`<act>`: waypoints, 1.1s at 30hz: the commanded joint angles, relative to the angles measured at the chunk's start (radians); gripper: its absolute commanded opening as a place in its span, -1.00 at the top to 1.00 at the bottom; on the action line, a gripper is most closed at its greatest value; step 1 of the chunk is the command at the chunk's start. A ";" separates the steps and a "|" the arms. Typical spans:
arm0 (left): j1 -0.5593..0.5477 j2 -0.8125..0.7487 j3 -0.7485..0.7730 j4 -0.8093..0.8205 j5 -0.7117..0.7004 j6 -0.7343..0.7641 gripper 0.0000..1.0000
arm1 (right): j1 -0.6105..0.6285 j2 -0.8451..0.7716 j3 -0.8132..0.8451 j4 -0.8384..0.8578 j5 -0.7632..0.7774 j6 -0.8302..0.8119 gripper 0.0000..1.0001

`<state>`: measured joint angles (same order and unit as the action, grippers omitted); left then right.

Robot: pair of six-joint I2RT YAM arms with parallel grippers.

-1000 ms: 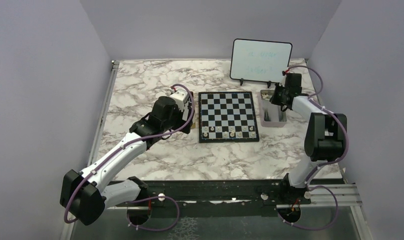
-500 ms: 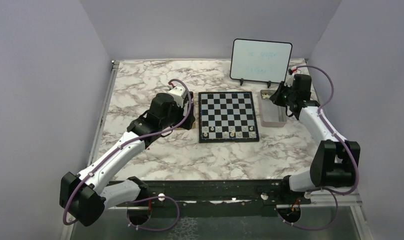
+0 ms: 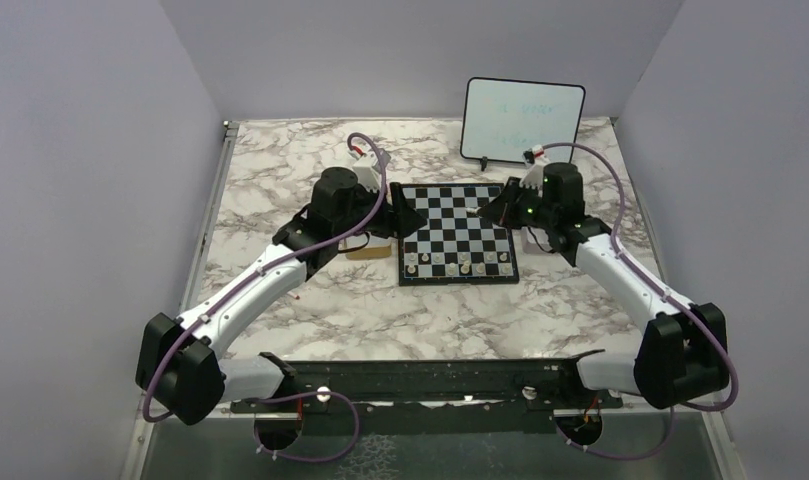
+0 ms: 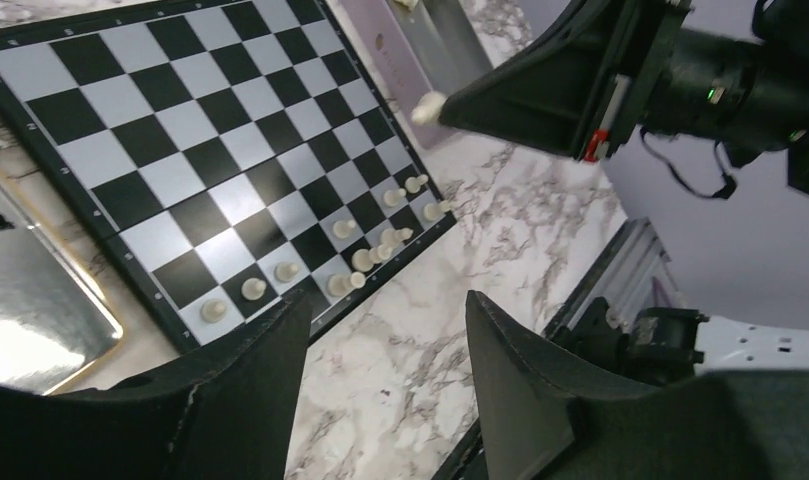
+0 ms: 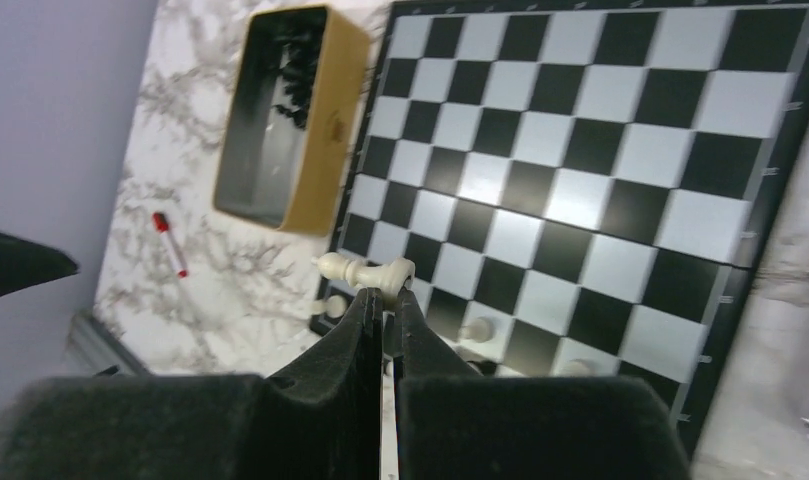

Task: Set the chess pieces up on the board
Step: Place the chess piece on the chessboard.

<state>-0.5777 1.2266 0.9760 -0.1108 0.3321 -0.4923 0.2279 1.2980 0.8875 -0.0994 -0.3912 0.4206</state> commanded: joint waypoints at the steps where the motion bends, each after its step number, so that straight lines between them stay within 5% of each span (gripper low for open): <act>1: 0.003 0.044 0.027 0.164 0.092 -0.152 -0.15 | 0.092 -0.039 -0.028 0.124 -0.062 0.130 0.83; 14: 0.002 0.133 -0.017 0.338 0.143 -0.320 0.01 | 0.191 -0.104 -0.068 0.204 -0.074 0.207 0.83; 33: -0.026 0.248 0.027 0.367 0.164 -0.368 0.10 | 0.197 -0.130 -0.112 0.254 -0.091 0.245 0.83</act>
<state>-0.5926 1.4494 0.9722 0.2188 0.4789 -0.8532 0.4183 1.1969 0.7910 0.1047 -0.4515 0.6491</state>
